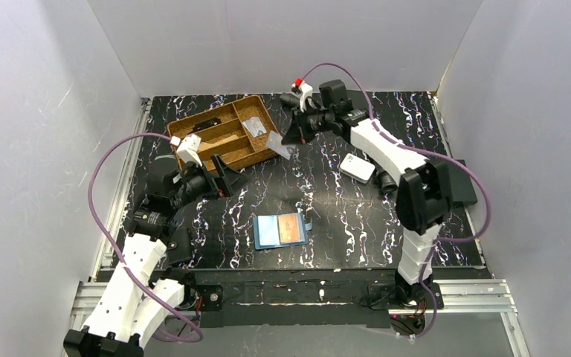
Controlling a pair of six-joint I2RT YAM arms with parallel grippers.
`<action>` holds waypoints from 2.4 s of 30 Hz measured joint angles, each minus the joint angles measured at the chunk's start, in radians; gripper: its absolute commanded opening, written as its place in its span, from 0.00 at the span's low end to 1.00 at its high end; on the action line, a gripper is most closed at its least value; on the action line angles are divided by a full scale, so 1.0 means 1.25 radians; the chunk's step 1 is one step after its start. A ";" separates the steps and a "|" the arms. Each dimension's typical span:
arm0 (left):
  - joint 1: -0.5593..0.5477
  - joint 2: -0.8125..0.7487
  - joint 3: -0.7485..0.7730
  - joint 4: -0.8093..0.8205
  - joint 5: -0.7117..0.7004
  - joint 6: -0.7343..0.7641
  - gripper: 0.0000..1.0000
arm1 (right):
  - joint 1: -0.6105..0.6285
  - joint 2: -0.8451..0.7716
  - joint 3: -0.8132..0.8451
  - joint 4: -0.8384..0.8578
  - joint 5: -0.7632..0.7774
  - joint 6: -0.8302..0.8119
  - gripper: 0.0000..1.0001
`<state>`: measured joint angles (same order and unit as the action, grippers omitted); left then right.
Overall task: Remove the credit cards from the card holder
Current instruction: Place the credit card in the storage box.
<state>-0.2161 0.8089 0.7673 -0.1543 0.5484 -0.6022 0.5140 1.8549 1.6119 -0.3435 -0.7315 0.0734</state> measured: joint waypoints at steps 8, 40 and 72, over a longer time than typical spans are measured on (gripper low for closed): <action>0.004 -0.045 -0.020 -0.139 -0.138 0.006 0.98 | 0.044 0.252 0.292 0.074 0.270 0.103 0.01; 0.004 -0.115 -0.049 -0.193 -0.256 0.029 0.98 | 0.136 0.513 0.473 0.226 0.640 0.109 0.09; 0.004 -0.130 -0.058 -0.178 -0.236 0.000 0.98 | 0.141 0.525 0.454 0.229 0.712 0.037 0.35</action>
<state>-0.2111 0.6464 0.6949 -0.3771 0.2531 -0.6018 0.6903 2.5111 2.1796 -0.0574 0.1589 0.1196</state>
